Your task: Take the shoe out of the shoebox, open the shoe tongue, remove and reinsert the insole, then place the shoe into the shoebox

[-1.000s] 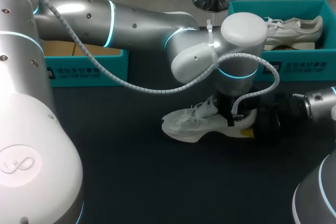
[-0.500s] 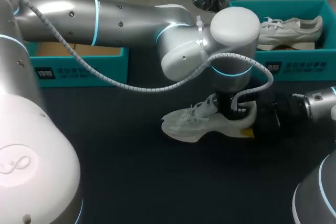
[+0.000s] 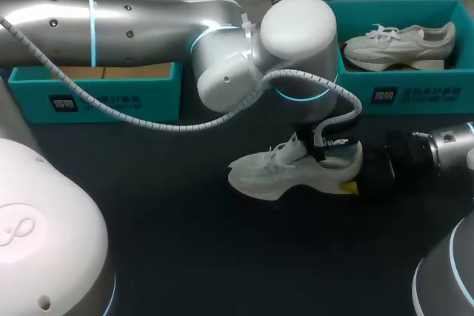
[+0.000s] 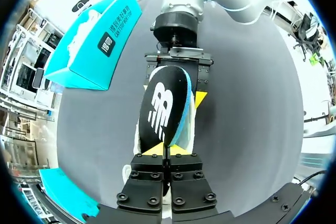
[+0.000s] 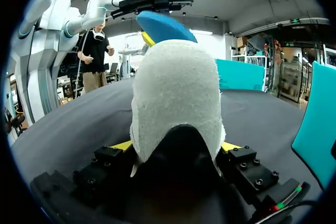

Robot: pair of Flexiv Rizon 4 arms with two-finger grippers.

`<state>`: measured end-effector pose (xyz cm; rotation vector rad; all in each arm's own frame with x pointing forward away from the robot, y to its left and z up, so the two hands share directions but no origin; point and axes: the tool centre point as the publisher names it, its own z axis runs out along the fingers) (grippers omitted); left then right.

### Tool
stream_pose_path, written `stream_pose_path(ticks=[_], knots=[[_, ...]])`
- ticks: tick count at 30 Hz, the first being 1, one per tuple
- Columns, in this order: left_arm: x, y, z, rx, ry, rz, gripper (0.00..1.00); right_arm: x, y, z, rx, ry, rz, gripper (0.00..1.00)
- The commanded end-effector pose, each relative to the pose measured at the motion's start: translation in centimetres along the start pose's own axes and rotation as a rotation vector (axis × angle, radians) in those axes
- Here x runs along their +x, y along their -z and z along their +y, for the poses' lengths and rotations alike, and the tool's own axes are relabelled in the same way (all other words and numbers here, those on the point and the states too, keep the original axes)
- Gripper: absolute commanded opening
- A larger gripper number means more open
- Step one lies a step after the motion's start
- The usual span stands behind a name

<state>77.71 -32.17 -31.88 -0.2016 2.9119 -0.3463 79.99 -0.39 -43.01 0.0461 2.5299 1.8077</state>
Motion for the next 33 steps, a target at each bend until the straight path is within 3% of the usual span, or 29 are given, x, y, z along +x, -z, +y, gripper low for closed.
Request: stream_pose_path(ticks=[1, 15, 25, 27, 28, 33], knots=[[0.5, 1.0, 0.4, 0.027, -0.007, 0.004, 0.00, 0.0, -0.3, -0.3, 0.002, -0.001, 0.001, 0.00], [2.7, -0.3, -3.0, 0.039, -0.030, -0.011, 0.00, 0.0, -0.3, -0.3, 0.002, -0.001, 0.001, 0.00], [2.5, 0.0, -5.0, 0.078, 0.019, -0.038, 0.00, 0.0, -0.3, -0.3, 0.002, -0.001, 0.001, 0.00], [2.4, 0.1, -4.9, 0.085, 0.026, -0.050, 0.28, 0.0, -0.3, -0.3, 0.002, -0.001, 0.001, 0.00], [2.4, 0.1, -4.8, 0.085, 0.027, -0.049, 0.37, 0.0, -0.3, -0.3, 0.002, -0.001, 0.001, 0.00], [2.2, 0.1, -4.1, 0.096, 0.040, -0.052, 0.45, 0.0, -0.3, -0.3, 0.002, -0.001, 0.001, 0.00]])
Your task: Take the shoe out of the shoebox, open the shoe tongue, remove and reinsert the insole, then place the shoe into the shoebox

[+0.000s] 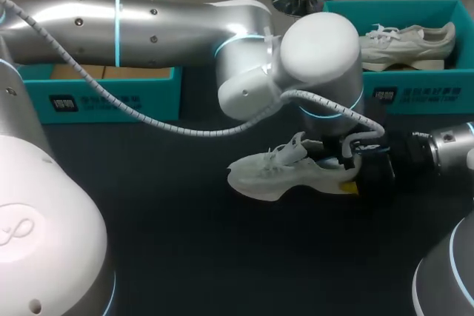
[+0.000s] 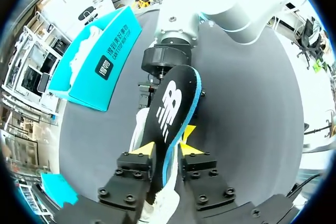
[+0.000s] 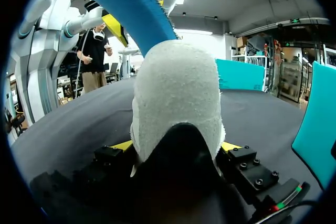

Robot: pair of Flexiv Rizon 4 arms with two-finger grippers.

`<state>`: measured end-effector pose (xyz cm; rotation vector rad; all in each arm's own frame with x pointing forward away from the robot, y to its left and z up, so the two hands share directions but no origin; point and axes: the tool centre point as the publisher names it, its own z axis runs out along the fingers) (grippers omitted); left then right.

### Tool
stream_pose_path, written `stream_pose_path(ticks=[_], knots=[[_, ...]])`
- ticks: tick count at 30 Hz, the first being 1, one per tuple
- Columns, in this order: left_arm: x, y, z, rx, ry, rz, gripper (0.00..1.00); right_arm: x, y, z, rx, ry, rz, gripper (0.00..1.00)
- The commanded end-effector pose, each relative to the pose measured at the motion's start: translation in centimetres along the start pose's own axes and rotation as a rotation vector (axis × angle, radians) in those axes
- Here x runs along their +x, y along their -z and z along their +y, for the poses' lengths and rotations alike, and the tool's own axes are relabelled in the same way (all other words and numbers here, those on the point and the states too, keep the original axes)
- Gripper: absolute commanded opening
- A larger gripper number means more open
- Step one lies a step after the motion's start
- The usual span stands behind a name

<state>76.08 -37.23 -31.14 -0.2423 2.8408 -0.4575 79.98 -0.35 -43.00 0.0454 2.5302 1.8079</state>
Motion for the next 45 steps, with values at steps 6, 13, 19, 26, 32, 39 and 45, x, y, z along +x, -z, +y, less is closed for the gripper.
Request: stream_pose_path(ticks=[6, 13, 19, 26, 32, 39, 45], knots=[[-0.5, -0.2, 1.3, 0.025, 0.028, -0.020, 0.44, 0.0, -0.3, -0.3, 0.002, -0.001, 0.000, 0.00], [-0.9, -1.5, 0.9, 0.023, 0.038, -0.037, 0.42, 0.0, -0.3, -0.3, 0.002, -0.001, 0.000, 0.00], [-1.0, -2.5, 0.5, 0.012, 0.044, -0.044, 0.29, 0.0, -0.3, -0.3, 0.002, -0.001, 0.000, 0.00], [-1.1, -3.0, 0.3, 0.007, 0.056, -0.047, 0.00, 0.0, -0.3, -0.3, 0.002, -0.001, 0.000, 0.00], [-1.1, -1.3, 0.1, 0.039, 0.067, -0.022, 0.00, 0.0, -0.3, -0.3, 0.002, -0.001, 0.000, 0.00], [-1.7, 4.1, -2.4, 0.167, 0.148, 0.084, 0.00, 0.0, -0.3, -0.3, 0.002, -0.001, 0.000, 0.00], [-3.6, 11.1, -5.3, 0.338, 0.245, 0.249, 0.00, 0.0, -0.3, -0.3, 0.002, -0.001, 0.000, 0.00]])
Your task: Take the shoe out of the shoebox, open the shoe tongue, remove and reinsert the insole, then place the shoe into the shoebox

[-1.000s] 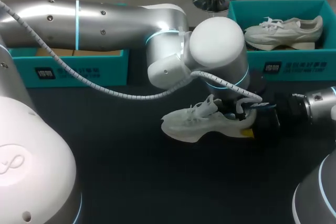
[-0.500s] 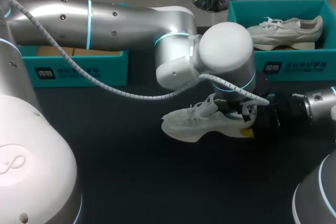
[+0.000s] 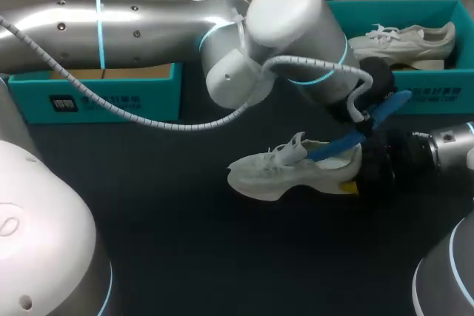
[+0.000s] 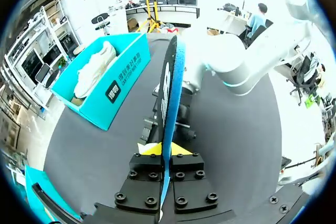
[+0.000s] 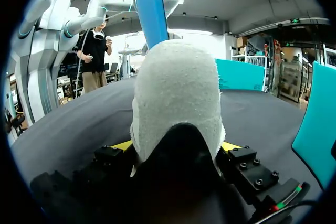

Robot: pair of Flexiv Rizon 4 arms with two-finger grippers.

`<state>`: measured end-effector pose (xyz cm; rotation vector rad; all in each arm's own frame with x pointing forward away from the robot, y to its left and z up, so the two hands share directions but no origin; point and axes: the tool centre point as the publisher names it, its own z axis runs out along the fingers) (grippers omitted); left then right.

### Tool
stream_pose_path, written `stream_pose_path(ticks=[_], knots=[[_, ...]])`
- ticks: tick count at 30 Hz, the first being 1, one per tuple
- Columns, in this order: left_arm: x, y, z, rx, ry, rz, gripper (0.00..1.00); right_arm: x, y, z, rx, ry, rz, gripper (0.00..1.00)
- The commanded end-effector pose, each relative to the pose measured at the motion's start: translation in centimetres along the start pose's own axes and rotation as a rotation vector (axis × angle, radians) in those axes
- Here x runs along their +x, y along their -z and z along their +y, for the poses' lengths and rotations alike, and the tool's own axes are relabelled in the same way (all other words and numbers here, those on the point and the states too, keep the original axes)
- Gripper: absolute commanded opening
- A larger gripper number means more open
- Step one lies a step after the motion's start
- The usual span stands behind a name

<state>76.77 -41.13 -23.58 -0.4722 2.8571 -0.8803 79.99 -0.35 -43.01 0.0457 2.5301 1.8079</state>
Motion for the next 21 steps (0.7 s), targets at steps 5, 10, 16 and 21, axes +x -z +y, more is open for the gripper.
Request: stream_pose_path(ticks=[5, 10, 16, 21], knots=[[-2.9, 11.1, -3.8, 0.221, 0.164, 0.283, 0.00, 0.0, -0.3, -0.3, 0.002, -0.001, 0.000, 0.00], [-4.6, 15.8, -5.2, 0.328, 0.226, 0.401, 0.00, 0.0, -0.3, -0.3, 0.002, -0.001, 0.000, 0.00], [-7.3, 20.0, -4.9, 0.440, 0.314, 0.492, 0.00, 0.0, -0.3, -0.3, 0.002, -0.001, 0.000, 0.00], [-9.3, 21.8, -3.5, 0.470, 0.363, 0.514, 0.00, 0.0, -0.3, -0.3, 0.002, -0.001, 0.000, 0.00]])
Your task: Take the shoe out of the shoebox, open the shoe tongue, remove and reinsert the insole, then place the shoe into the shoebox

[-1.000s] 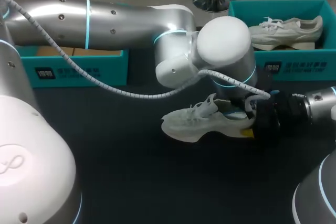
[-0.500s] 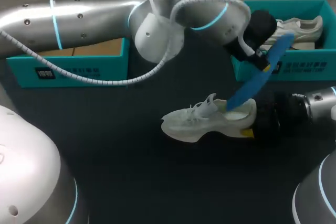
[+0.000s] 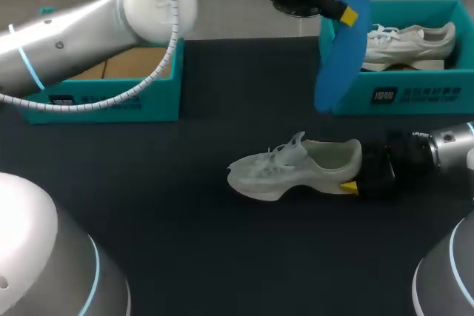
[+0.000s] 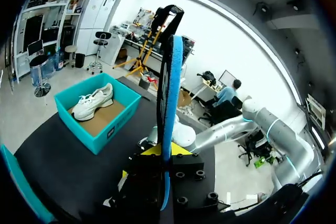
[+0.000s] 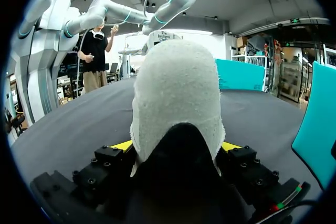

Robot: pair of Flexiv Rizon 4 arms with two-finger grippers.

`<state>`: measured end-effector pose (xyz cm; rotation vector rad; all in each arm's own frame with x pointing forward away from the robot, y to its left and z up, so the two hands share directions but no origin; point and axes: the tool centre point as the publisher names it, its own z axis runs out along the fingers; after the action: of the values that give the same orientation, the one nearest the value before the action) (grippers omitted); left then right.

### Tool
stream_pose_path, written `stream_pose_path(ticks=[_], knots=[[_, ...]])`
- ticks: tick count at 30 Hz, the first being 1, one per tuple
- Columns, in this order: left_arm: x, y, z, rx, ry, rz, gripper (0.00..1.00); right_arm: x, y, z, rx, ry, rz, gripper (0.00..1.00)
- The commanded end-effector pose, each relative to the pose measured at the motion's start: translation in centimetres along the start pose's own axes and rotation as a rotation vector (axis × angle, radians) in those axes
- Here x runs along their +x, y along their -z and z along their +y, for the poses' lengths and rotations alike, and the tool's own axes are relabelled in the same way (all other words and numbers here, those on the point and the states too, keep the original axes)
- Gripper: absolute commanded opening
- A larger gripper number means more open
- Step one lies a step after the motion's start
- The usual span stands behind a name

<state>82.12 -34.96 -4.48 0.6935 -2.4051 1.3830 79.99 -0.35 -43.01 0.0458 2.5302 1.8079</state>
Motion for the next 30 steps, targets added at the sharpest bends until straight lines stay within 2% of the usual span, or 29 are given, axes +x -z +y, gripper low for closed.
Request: stream_pose_path(ticks=[1, 5, 9, 11, 28, 30], knots=[[-1.3, 5.9, 1.7, 0.100, 0.037, 0.165, 0.00, 0.0, -0.3, -0.3, 0.002, -0.001, 0.000, 0.00], [-2.3, 7.5, 1.9, 0.107, 0.062, 0.182, 0.00, 0.0, -0.3, -0.3, 0.002, -0.001, 0.000, 0.00], [-2.5, 8.2, 2.0, 0.089, 0.058, 0.178, 0.00, 0.0, -0.3, -0.3, 0.002, -0.001, 0.000, 0.00], [-2.4, 8.6, 2.0, 0.081, 0.046, 0.138, 0.00, 0.0, -0.3, -0.3, 0.002, -0.001, 0.000, 0.00], [-2.4, 8.6, 2.0, 0.081, 0.046, 0.138, 0.00, 0.0, -0.3, -0.3, 0.002, -0.001, 0.000, 0.00], [-3.2, 9.2, 1.9, 0.064, 0.070, 0.164, 0.00, 0.0, -0.3, -0.3, 0.002, -0.001, 0.000, 0.00]])
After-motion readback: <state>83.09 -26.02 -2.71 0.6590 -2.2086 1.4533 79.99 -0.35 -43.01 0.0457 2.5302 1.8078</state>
